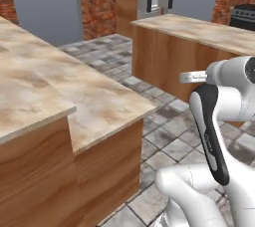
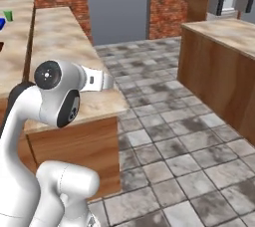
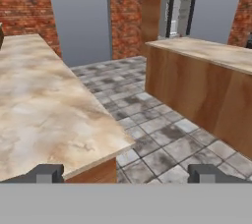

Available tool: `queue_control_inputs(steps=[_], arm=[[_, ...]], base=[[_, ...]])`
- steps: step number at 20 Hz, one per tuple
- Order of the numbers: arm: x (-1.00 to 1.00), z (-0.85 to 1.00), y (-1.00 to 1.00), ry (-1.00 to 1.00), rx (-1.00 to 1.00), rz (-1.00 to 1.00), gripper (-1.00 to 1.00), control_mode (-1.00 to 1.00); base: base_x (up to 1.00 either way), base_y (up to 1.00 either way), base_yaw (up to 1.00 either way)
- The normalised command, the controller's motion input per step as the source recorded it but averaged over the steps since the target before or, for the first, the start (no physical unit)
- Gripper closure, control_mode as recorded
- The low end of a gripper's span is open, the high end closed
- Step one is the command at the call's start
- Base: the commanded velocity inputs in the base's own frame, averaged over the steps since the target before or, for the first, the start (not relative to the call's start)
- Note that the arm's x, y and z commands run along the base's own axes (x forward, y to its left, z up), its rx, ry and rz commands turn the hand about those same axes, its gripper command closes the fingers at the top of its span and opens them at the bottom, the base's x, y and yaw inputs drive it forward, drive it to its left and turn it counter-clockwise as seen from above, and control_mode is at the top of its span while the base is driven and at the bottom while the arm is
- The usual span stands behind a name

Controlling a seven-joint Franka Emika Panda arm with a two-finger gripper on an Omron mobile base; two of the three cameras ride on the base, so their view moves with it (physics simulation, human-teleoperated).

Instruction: Gather the mushroom and avocado from the fridge and place them on a tray on the dining counter. Then gather the steak and chicken drumstick from the fridge and place them on the other tray.

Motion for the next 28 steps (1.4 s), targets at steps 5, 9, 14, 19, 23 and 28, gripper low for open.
queue_control_inputs(steps=[5, 9, 14, 19, 23, 28], arm=[[0.0, 0.0, 0.0, 0.0, 0.0, 0.0, -1.0, 1.0], [0.0, 0.0, 0.0, 0.0, 0.0, 0.0, -1.0, 1.0], [0.0, 0.0, 0.0, 0.0, 0.0, 0.0, -1.0, 1.0], [0.0, 0.0, 0.0, 0.0, 0.0, 0.0, -1.0, 1.0], [0.0, 0.0, 0.0, 0.0, 0.0, 0.0, -1.0, 1.0], [0.0, 0.0, 0.0, 0.0, 0.0, 0.0, -1.0, 1.0]], base=[[0.13, -1.0, 0.22], [0.13, -0.98, 0.23], [0.14, -0.96, 0.24], [0.16, -0.92, 0.25], [0.3, -0.84, 0.27], [0.44, -0.76, 0.28]])
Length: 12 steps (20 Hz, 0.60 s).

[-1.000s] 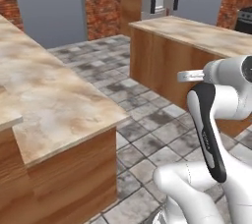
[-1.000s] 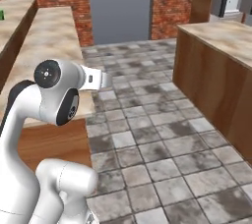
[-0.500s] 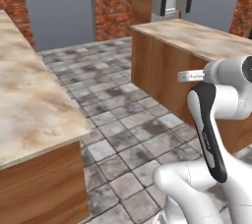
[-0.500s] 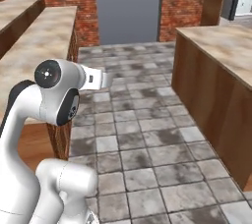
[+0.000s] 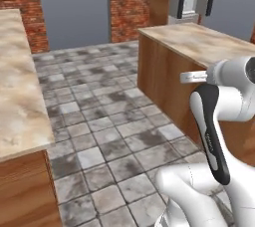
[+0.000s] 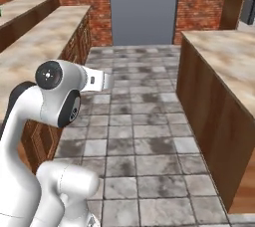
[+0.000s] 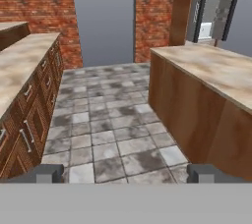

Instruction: Gather the mushroom and avocado from the fridge and place them on a tray on the dining counter. Then gather the steak and chicken drumstick from the fridge and place them on the other tray.

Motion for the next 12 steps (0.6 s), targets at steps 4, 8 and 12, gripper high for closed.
queue_control_inputs(steps=[4, 8, 12], arm=[[0.0, 0.0, 0.0, 0.0, 0.0, 0.0, -1.0, 1.0], [0.0, 0.0, 0.0, 0.0, 0.0, 0.0, -1.0, 1.0], [0.0, 0.0, 0.0, 0.0, 0.0, 0.0, -1.0, 1.0]], base=[[0.53, -0.73, 0.28], [0.8, -0.64, 0.26], [1.0, -0.54, 0.18]])
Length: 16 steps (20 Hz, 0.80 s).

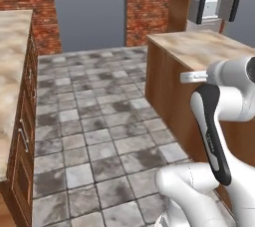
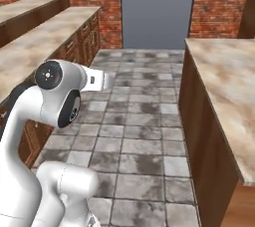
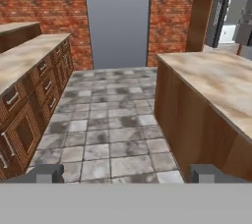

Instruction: Gather the mushroom and avocado from the fridge and place them on a tray on the dining counter. Then gather the steak and chicken drumstick from the fridge and place them on the other tray.

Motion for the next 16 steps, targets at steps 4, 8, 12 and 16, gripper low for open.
queue_control_inputs(steps=[4, 8, 12, 16], arm=[[0.0, 0.0, 0.0, 0.0, 0.0, 0.0, -1.0, 1.0], [0.0, 0.0, 0.0, 0.0, 0.0, 0.0, -1.0, 1.0], [0.0, 0.0, 0.0, 0.0, 0.0, 0.0, -1.0, 1.0], [0.0, 0.0, 0.0, 0.0, 0.0, 0.0, -1.0, 1.0]], base=[[1.0, -0.25, 0.06], [1.0, 0.0, 0.0], [1.0, 0.0, 0.0], [1.0, 0.0, -0.05]])
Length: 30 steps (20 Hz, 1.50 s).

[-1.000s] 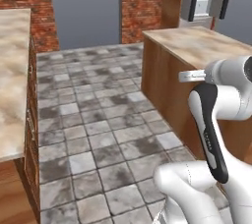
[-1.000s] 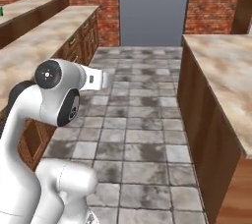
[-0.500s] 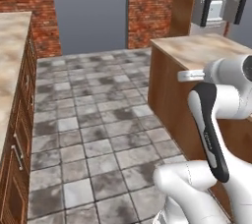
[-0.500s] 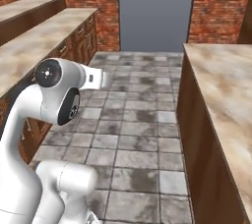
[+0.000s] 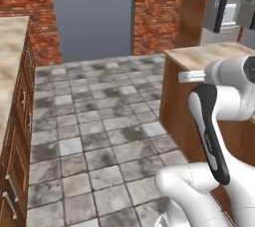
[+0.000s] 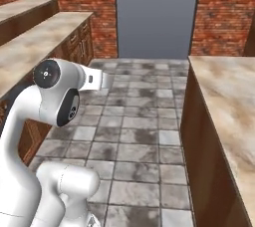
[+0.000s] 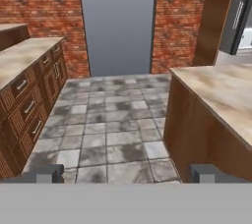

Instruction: Gather the mushroom and avocado from the fridge and place them on a tray on the dining counter. Then gather the steak and chicken drumstick from the fridge and place them on the other tray.

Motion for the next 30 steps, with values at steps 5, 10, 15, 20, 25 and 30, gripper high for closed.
queue_control_inputs(steps=[5, 10, 15, 20, 25, 30], arm=[[0.0, 0.0, 0.0, 0.0, 0.0, 0.0, -1.0, 1.0], [0.0, 0.0, 0.0, 0.0, 0.0, 0.0, -1.0, 1.0], [0.0, 0.0, 0.0, 0.0, 0.0, 0.0, -1.0, 1.0], [0.0, 0.0, 0.0, 0.0, 0.0, 0.0, -1.0, 1.0], [0.0, 0.0, 0.0, 0.0, 0.0, 0.0, -1.0, 1.0], [0.0, 0.0, 0.0, 0.0, 0.0, 0.0, -1.0, 1.0]], base=[[1.0, 0.09, -0.09], [1.0, 0.21, -0.12], [1.0, 0.19, -0.14], [0.99, 0.22, -0.18], [0.93, 0.19, -0.24], [0.86, 0.12, -0.27]])
